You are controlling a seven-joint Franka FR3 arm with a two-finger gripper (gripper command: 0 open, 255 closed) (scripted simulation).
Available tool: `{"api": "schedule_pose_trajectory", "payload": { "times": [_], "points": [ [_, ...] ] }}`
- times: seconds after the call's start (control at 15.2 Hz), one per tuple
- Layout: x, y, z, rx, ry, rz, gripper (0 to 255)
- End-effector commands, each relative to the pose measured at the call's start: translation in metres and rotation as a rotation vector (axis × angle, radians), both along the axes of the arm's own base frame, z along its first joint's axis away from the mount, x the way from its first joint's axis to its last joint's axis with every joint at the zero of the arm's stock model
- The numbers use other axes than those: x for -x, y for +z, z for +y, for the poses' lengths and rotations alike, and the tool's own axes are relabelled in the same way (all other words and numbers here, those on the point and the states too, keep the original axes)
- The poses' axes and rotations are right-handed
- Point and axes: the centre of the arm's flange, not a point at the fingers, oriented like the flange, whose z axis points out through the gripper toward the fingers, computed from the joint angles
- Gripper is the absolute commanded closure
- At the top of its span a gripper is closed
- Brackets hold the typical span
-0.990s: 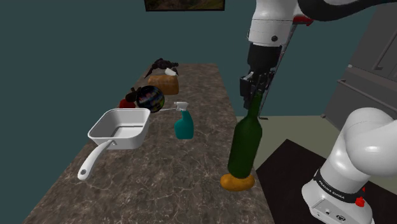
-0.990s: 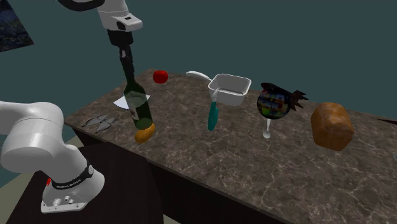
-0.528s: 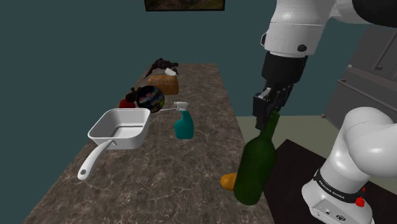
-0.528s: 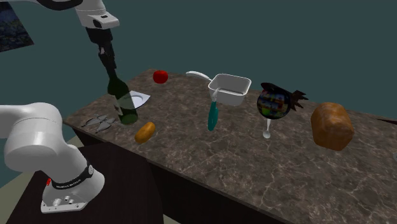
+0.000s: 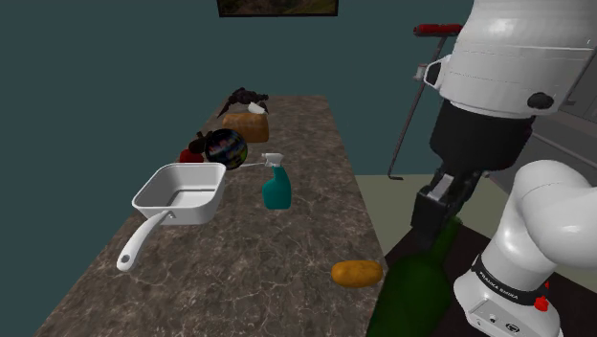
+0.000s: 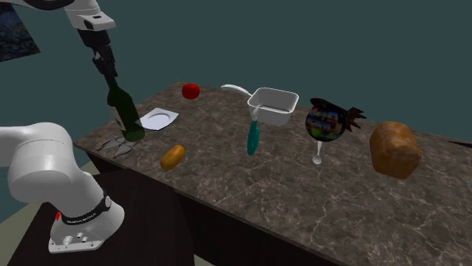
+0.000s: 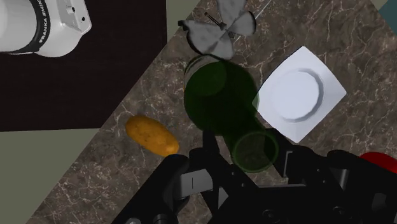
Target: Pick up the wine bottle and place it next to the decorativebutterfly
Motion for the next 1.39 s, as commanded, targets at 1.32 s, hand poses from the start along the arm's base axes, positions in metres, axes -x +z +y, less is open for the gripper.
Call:
{"api": "schedule_pose_trajectory", "payload": {
  "times": [1.32],
  "points": [
    [0.229,0.000,0.177,0.000,-0.001,0.001,255]
  ]
}}
